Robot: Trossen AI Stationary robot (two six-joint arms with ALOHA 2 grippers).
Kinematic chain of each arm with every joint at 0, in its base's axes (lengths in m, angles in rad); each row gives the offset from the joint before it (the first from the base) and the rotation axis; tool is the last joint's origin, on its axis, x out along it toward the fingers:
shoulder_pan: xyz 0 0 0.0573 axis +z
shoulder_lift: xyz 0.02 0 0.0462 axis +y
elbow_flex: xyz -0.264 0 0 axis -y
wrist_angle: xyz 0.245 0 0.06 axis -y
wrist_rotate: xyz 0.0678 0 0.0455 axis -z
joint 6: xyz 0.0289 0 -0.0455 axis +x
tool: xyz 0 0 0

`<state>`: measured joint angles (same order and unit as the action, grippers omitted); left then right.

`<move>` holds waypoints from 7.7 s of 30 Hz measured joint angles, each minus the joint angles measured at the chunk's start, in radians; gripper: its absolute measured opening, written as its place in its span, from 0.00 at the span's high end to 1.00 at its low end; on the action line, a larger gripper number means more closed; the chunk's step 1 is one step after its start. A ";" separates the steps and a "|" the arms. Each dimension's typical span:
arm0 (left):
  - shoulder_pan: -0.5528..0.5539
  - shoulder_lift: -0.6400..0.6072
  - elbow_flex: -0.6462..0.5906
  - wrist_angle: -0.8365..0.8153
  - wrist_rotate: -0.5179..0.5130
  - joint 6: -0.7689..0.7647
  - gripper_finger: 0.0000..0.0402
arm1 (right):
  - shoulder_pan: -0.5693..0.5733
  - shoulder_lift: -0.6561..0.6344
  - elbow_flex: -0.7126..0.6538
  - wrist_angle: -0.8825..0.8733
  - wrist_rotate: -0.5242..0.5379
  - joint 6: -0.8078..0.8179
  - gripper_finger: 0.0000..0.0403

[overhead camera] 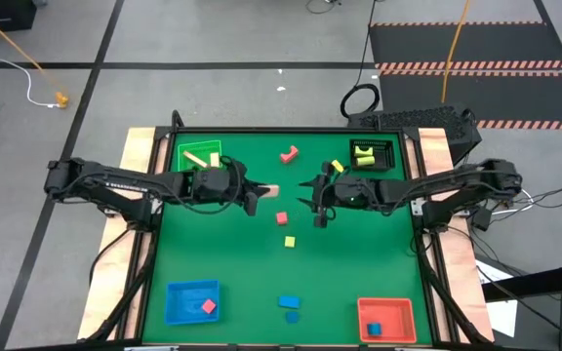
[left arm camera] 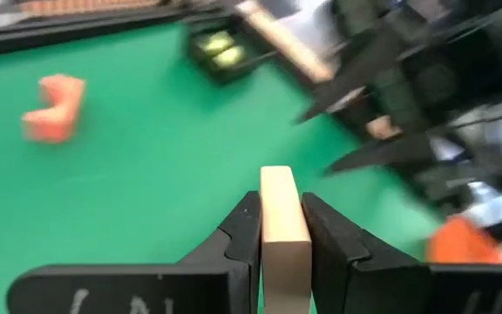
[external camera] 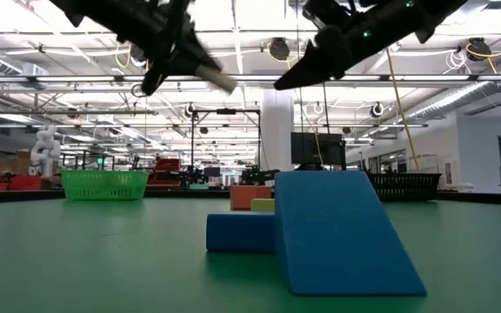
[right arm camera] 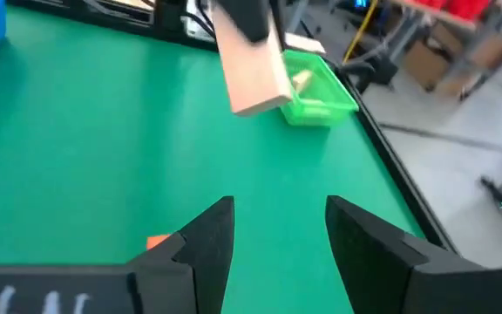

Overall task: Sort & place blocks by color
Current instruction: Put the light orange block into the green bin, then put the bottom orange block into the blue bin

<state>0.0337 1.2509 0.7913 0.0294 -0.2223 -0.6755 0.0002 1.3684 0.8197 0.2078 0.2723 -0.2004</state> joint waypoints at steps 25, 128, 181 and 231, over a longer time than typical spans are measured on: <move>0.462 -0.066 -0.001 -0.727 -0.278 0.001 0.84 | -0.194 0.016 -0.020 -0.090 0.035 0.151 0.63; -0.238 -0.037 -0.001 -0.308 -0.181 0.074 0.56 | -0.097 0.622 -0.026 0.540 -0.397 0.300 0.53; -0.245 0.215 -0.001 0.398 -0.092 -0.244 0.37 | 0.092 0.115 -0.026 0.337 -0.239 -0.134 0.69; -0.201 0.215 -0.001 0.413 -0.103 -0.269 0.68 | 0.093 0.115 -0.026 0.351 -0.044 -0.165 0.50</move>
<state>-0.1669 1.4662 0.7906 0.4419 -0.3258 -0.9443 0.0929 1.4830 0.7940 0.5587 0.2285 -0.3659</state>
